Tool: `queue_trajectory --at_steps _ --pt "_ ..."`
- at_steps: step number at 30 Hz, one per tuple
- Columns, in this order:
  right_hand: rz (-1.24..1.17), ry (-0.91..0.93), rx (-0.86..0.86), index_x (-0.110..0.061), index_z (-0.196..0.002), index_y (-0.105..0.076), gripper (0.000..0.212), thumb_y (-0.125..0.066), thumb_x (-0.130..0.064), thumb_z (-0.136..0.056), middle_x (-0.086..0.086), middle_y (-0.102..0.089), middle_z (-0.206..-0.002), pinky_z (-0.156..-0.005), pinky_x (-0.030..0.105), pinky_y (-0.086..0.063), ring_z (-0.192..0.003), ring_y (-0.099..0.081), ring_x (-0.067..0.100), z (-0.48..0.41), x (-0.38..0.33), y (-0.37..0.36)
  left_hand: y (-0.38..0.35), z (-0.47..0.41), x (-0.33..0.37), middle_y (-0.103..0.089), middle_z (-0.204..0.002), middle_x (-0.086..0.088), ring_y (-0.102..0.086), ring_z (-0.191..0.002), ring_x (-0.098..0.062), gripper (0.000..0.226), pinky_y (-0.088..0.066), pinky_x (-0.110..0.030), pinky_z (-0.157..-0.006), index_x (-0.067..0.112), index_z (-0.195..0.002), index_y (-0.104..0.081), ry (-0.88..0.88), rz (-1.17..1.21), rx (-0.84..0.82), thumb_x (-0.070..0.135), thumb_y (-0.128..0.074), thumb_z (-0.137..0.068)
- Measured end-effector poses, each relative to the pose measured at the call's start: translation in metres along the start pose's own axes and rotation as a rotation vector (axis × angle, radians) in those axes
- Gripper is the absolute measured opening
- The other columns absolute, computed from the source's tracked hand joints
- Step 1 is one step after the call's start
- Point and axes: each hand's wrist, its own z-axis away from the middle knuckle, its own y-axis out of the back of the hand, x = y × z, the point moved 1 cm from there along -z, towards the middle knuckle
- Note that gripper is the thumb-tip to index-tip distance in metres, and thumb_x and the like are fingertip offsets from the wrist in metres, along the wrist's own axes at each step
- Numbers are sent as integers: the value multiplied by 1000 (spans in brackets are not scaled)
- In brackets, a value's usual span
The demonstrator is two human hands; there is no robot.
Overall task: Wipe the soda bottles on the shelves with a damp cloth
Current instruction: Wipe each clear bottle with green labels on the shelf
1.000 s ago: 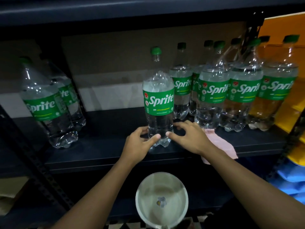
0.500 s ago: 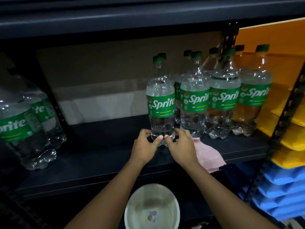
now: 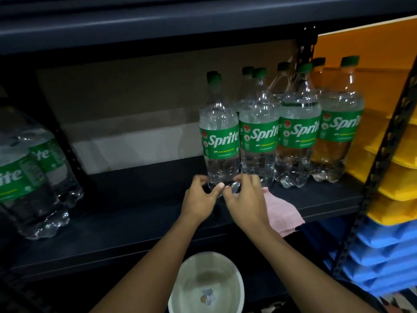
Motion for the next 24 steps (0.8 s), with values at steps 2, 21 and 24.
queue_trajectory --at_steps 2,21,24 --pt "270 71 65 -16 -118 -65 41 -66 -45 -90 4 -55 -119 -98 47 -40 -112 -53 30 6 4 11 0 0 -1 -62 -141 4 -53 -123 -6 52 -38 -22 -95 18 -133 -57 8 4 2 45 -77 -93" --pt "557 224 -361 -24 -139 -57 41 -39 -38 -104 6 -49 -143 -104 44 -33 -130 -42 30 44 -40 -41 86 48 -27 -65 -131 5 -58 -117 -9 41 -41 -23 -98 15 -132 -63 64 -6 121 42 -68 -101" --pt "654 119 -393 -21 -137 -60 49 -41 -49 -102 8 -46 -143 -107 49 -30 -132 -39 32 40 -60 -59 115 64 -35 -64 -121 12 -61 -111 -8 36 -43 -23 -92 19 -129 -64 86 -28 142 42 -67 -102"
